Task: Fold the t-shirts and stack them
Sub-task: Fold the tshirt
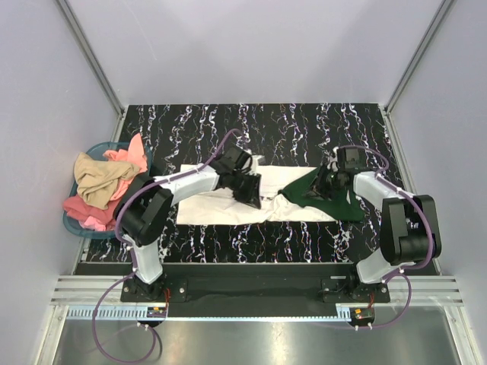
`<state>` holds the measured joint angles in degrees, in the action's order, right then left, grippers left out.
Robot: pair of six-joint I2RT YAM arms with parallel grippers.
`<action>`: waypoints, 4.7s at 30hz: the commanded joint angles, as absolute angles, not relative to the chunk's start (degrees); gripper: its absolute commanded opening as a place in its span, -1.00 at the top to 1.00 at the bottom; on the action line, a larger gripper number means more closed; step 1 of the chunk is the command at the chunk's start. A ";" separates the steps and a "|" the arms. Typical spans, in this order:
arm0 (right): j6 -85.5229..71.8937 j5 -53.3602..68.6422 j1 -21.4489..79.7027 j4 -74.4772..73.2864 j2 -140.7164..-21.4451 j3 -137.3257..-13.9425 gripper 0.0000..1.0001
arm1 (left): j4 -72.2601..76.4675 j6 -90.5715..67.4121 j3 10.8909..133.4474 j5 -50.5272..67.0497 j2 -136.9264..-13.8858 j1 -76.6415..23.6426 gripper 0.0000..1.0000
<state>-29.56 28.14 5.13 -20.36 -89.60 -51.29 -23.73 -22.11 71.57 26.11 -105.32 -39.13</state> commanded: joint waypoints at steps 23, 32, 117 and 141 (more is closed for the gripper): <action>-33.13 10.81 3.52 -25.04 -82.19 -48.77 0.71 | -21.36 -29.53 57.04 13.18 -91.95 -28.04 0.46; -40.34 0.35 3.52 -25.05 -83.74 -47.72 0.67 | -26.72 -27.60 65.12 18.63 -78.06 -28.21 0.38; -29.62 28.39 -11.60 -12.83 -132.62 -96.32 0.56 | -26.81 -27.95 55.11 9.75 -81.03 -37.27 0.39; -30.85 31.29 -12.39 -24.53 -133.79 -109.29 0.24 | -20.75 -23.02 48.97 19.33 -93.87 -27.60 0.35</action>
